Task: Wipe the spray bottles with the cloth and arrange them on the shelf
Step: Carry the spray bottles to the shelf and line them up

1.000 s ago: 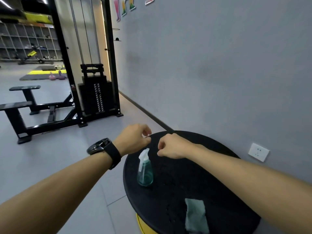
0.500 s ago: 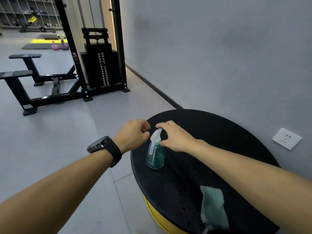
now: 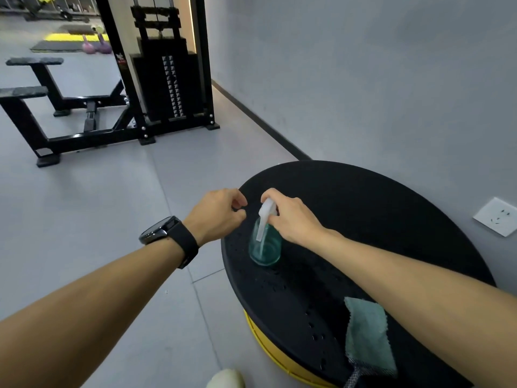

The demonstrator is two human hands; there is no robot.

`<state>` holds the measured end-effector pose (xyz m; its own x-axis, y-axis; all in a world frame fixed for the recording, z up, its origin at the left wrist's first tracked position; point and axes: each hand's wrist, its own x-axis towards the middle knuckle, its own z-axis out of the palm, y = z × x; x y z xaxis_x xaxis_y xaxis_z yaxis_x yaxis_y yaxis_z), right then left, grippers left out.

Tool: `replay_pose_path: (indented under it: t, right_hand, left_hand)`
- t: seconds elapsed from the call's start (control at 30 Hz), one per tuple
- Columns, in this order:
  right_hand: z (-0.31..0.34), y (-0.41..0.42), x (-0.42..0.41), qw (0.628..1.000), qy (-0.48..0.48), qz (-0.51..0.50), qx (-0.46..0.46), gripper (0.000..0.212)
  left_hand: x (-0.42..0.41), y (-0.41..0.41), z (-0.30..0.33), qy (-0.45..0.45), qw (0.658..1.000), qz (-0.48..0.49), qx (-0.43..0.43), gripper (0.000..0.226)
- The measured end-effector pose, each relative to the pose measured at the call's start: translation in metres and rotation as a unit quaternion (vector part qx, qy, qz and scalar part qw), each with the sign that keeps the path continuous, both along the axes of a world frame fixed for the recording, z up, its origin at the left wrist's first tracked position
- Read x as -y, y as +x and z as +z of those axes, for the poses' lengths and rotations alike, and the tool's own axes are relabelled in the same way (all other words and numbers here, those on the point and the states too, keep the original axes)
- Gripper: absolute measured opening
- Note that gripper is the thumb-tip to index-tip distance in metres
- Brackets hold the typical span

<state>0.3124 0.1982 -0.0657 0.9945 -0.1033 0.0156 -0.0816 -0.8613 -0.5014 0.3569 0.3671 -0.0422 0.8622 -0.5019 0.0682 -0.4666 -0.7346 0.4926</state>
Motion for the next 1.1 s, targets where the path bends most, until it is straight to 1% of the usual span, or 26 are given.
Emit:
replay_pose_path:
  t: [0.13,0.27,0.37,0.53,0.8,1.1]
  right_hand:
    - [0.0,0.0,0.001,1.0,0.016,-0.003,0.003,0.02]
    - [0.002,-0.007,0.004,1.0,0.022,-0.015,-0.002,0.02]
    - [0.01,-0.017,0.009,1.0,0.022,-0.015,0.011,0.02]
    - [0.043,-0.035,0.023,0.999,0.02,-0.02,0.036,0.019]
    - [0.101,-0.079,0.055,0.996,0.008,-0.044,0.077,0.021]
    - [0.145,-0.147,0.092,0.994,-0.005,-0.067,0.085,0.024]
  left_hand:
    - [0.0,0.0,0.002,0.002,1.0,0.001,-0.002,0.025]
    - [0.0,-0.004,0.008,0.001,1.0,0.002,0.0,0.025]
    - [0.001,-0.007,0.016,-0.001,1.0,0.0,0.004,0.025]
    - [0.012,-0.018,0.035,0.0,1.0,-0.015,0.017,0.025]
    - [0.045,-0.05,0.086,-0.013,0.996,-0.064,0.06,0.023]
    - [0.087,-0.094,0.135,-0.005,0.988,-0.111,0.106,0.022]
